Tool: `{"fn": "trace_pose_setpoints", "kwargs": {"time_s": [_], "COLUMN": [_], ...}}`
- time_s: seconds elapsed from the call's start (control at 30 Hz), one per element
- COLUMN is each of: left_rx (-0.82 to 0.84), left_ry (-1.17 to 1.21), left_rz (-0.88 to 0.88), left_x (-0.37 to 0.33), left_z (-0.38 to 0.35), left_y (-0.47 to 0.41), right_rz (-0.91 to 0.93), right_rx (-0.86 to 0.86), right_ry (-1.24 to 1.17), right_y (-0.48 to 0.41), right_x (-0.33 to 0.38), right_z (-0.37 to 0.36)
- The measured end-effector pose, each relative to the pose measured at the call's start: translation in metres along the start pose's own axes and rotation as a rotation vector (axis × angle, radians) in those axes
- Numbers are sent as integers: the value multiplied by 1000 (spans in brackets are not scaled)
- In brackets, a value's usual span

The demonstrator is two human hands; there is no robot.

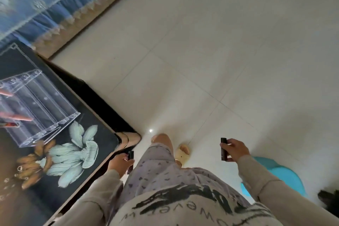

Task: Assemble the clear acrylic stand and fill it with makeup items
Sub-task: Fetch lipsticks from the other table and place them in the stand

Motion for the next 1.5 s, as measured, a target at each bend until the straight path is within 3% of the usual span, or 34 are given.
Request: {"fn": "trace_pose_setpoints", "kwargs": {"time_s": [0.3,0.7,1.13,1.3,1.5], "left_rx": [-24,-100,-218,-314,-362], "left_ry": [127,333,719,987,1362], "left_rz": [18,-32,222,349,444], "left_x": [-65,-152,-140,-146,-153], "left_z": [31,157,201,196,184], "left_y": [-38,-75,-88,-87,-92], "right_rz": [19,12,169,303,379], "right_rx": [5,43,242,359,459], "right_ry": [118,314,681,883,1097], "right_y": [-56,-106,-176,-185,-185], "right_x": [97,248,473,561,618], "right_z": [19,-10,-135,-209,-280]}}
Point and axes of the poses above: each hand's wrist, its own y-axis away from the middle knuckle, its own z-axis out of the back of the hand, x = y × z, the point moved 4 cm from there along -y, towards the middle knuckle, and after that the axes turned 10 degrees about x, right-handed, at the moved point
